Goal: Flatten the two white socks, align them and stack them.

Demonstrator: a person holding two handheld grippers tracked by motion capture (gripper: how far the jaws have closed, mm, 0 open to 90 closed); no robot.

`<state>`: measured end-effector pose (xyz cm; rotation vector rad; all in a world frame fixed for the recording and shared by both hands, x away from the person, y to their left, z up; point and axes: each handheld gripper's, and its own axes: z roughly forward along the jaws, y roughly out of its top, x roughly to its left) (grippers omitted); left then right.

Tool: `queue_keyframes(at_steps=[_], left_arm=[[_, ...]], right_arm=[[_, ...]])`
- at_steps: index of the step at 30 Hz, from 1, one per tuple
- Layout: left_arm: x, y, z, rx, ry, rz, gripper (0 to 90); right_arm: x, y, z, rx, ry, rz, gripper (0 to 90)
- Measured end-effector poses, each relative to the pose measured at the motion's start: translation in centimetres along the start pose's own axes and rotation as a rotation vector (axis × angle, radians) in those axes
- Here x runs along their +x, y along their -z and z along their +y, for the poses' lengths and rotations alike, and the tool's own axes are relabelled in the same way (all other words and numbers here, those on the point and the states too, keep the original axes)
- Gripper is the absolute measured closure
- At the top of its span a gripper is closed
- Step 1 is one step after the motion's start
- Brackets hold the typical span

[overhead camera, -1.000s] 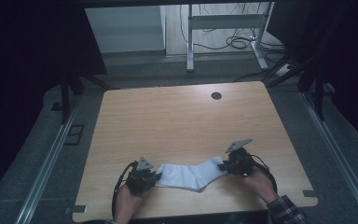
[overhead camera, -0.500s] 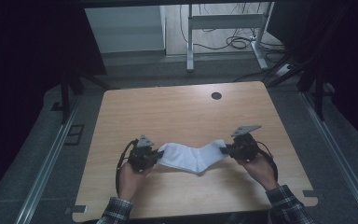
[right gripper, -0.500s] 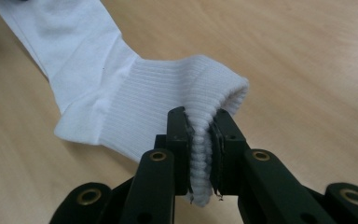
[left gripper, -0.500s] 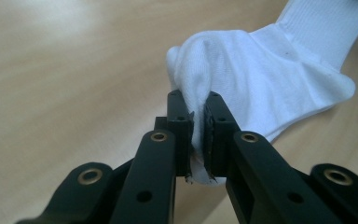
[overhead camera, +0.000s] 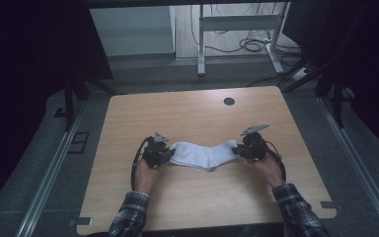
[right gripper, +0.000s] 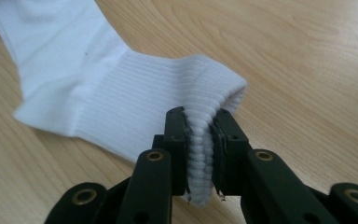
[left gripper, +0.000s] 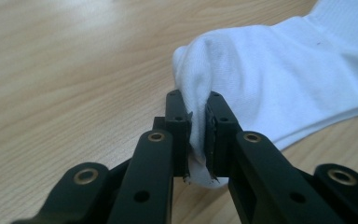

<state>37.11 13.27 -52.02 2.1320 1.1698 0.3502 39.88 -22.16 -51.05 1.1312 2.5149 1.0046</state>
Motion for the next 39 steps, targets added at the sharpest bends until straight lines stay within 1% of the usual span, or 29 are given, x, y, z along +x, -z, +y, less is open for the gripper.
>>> queue_keyframes(at_steps=[3, 5, 6, 7, 8, 9, 12, 14, 17, 19, 22, 25, 27, 28, 29, 31, 34, 35, 37, 39], left_arm=[[0.2, -0.5, -0.4, 0.009, 0.008, 0.018, 73.4], [0.2, -0.8, -0.7, 0.008, 0.018, 0.038, 66.3], [0.2, -0.9, -0.7, 0.008, 0.025, 0.039, 62.7], [0.3, -0.9, -0.8, 0.005, 0.034, 0.044, 59.2], [0.3, -0.9, -0.8, 0.001, 0.033, 0.047, 55.4], [0.4, -0.9, -0.8, -0.004, 0.047, 0.05, 52.6], [0.5, -0.8, -0.8, -0.009, 0.055, 0.06, 42.9], [0.6, -0.7, -0.9, -0.017, 0.06, 0.071, 39.0], [0.8, -0.3, -0.9, -0.052, 0.078, 0.055, 30.9], [0.9, 0.0, -0.9, -0.063, 0.08, 0.045, 28.7], [0.7, 0.4, -0.9, -0.075, 0.079, 0.028, 23.5], [0.6, 0.9, -0.7, -0.084, 0.069, 0.008, 20.4], [0.4, 1.3, -0.7, -0.088, 0.063, -0.013, 20.0], [0.3, 1.6, -0.6, -0.09, 0.065, -0.033, 19.7], [0.2, 1.8, -0.6, -0.092, 0.063, -0.039, 19.8], [0.0, 2.3, -0.6, -0.095, 0.043, -0.051, 19.5], [-0.3, 2.9, -0.6, -0.093, 0.017, -0.051, 16.0], [-0.5, 3.1, -0.6, -0.093, 0.013, -0.05, 15.7], [-0.7, 3.6, -0.8, -0.095, 0.007, -0.052, 15.0], [-0.9, 4.0, -1.0, -0.094, -0.004, -0.055, 14.2]], right_arm=[[-0.1, -0.5, -0.4, 0.01, 0.007, -0.006, 71.9], [-0.2, -0.6, -0.5, 0.016, 0.013, -0.014, 67.1], [-0.3, -0.7, -0.6, 0.016, 0.012, -0.013, 64.6], [-0.3, -0.6, -0.6, 0.014, 0.012, -0.014, 61.9], [-0.3, -0.6, -0.6, 0.012, 0.012, -0.016, 59.6], [-0.3, -0.6, -0.6, 0.01, 0.012, -0.016, 57.9], [-0.3, -0.5, -0.5, 0.001, 0.013, -0.016, 51.1], [-0.3, -0.4, -0.5, -0.002, 0.01, -0.017, 47.8], [-0.2, -0.2, -0.4, -0.013, 0.012, -0.024, 42.7], [-0.2, -0.1, -0.3, -0.024, 0.014, -0.026, 40.1], [0.0, 0.2, -0.2, -0.025, 0.017, -0.025, 36.9], [0.3, 0.5, 0.0, -0.03, 0.027, -0.029, 34.4], [0.5, 0.8, 0.1, -0.038, 0.029, -0.03, 33.0], [0.6, 1.0, 0.1, -0.04, 0.031, -0.034, 32.5], [0.8, 1.1, 0.2, -0.041, 0.032, -0.038, 31.4], [1.1, 1.4, 0.3, -0.042, 0.038, -0.038, 29.9], [1.6, 1.9, 0.3, -0.05, 0.046, -0.035, 27.3], [1.7, 2.0, 0.3, -0.051, 0.045, -0.036, 26.8], [1.9, 2.4, 0.2, -0.049, 0.064, -0.043, 25.0], [2.1, 2.8, 0.2, -0.055, 0.063, -0.039, 23.9]])
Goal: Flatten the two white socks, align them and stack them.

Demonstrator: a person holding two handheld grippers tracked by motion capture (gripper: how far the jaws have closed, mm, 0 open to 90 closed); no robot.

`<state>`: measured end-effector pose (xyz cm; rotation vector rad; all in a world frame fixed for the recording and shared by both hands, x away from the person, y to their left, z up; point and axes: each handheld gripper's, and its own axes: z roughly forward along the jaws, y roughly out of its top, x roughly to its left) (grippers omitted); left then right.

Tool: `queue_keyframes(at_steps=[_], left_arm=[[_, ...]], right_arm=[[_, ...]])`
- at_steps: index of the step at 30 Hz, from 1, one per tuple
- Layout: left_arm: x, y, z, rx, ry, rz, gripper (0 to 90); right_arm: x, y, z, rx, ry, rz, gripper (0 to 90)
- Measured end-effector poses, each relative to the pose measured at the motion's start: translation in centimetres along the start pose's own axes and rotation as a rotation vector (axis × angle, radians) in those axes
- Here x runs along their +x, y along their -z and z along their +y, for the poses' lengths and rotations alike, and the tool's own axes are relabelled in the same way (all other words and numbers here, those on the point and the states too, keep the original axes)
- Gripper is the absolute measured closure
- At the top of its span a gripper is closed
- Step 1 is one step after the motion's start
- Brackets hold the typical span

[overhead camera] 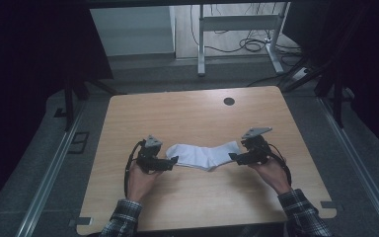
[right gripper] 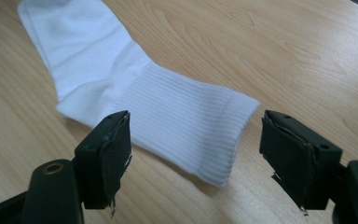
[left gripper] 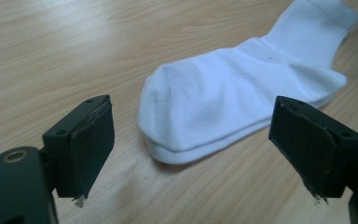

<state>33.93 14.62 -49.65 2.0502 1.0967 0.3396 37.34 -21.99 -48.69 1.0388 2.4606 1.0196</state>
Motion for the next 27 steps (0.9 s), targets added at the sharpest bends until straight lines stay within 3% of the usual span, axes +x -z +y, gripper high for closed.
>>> queue_keyframes(at_steps=[10, 17, 23, 27], left_arm=[[-1.1, 2.4, -1.7, -0.008, -0.04, 0.013, 12.1], [-1.5, 3.7, -4.2, 0.007, -0.074, 0.04, 11.1], [-1.4, 4.1, -6.9, 0.041, -0.068, 0.053, 11.0], [-1.3, 3.9, -8.2, 0.067, -0.062, 0.047, 11.0]], right_arm=[[1.1, 2.8, -0.8, -0.008, 0.021, -0.001, 14.7], [1.7, 4.4, -2.5, -0.012, 0.02, -0.001, 11.6], [1.7, 4.2, -4.8, 0.013, -0.002, 0.001, 9.8], [1.8, 3.6, -6.1, 0.051, 0.014, -0.005, 8.6]])
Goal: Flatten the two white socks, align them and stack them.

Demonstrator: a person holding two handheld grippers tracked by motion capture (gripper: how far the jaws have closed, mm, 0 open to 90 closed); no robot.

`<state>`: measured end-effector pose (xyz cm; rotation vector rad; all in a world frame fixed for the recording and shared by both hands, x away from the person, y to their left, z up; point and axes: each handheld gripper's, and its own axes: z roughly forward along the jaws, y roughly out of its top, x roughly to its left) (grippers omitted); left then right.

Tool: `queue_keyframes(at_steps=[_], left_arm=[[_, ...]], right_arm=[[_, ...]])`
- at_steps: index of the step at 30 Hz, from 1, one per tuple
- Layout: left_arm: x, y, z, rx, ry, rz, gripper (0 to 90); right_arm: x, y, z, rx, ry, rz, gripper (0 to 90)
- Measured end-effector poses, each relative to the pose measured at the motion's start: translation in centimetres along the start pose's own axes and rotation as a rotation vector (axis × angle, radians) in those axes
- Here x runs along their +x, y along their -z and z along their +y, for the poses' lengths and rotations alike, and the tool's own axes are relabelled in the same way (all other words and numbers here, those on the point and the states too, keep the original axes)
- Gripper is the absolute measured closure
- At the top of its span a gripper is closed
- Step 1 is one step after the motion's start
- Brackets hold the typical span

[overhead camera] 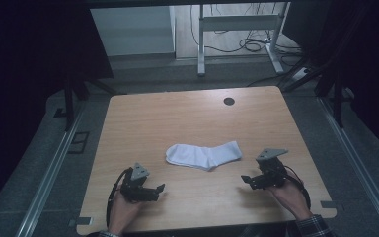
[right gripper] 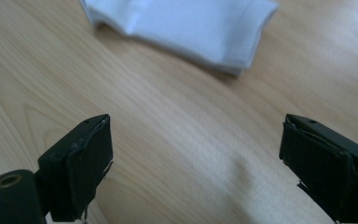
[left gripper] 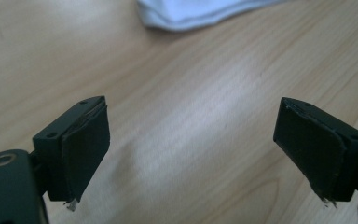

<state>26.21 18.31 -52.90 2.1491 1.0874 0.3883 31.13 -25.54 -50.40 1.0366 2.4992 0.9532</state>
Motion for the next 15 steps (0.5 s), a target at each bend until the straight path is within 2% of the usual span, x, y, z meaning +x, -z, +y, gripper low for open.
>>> queue_keyframes(at_steps=[3, 6, 9, 11, 15], left_arm=[[-0.1, -0.3, -0.5, 0.023, 0.002, -0.008, 11.0], [-0.3, -0.9, -0.8, 0.051, -0.015, -0.001, 11.0], [-0.4, -0.9, -1.0, 0.039, -0.014, -0.001, 10.9], [-0.3, -0.9, -1.1, 0.031, -0.016, -0.005, 10.9], [-0.3, -0.9, -1.3, 0.022, -0.019, -0.007, 10.8]], right_arm=[[0.0, -0.4, -0.7, 0.025, 0.017, -0.015, 7.8], [-0.1, -0.9, -1.3, 0.038, 0.01, -0.01, 7.6], [-0.2, -1.4, -2.1, 0.069, 0.029, -0.02, 6.5], [-0.5, -1.6, -2.6, 0.054, -0.002, 0.008, 5.8], [-0.7, -1.6, -2.7, 0.049, -0.008, 0.004, 5.3]])
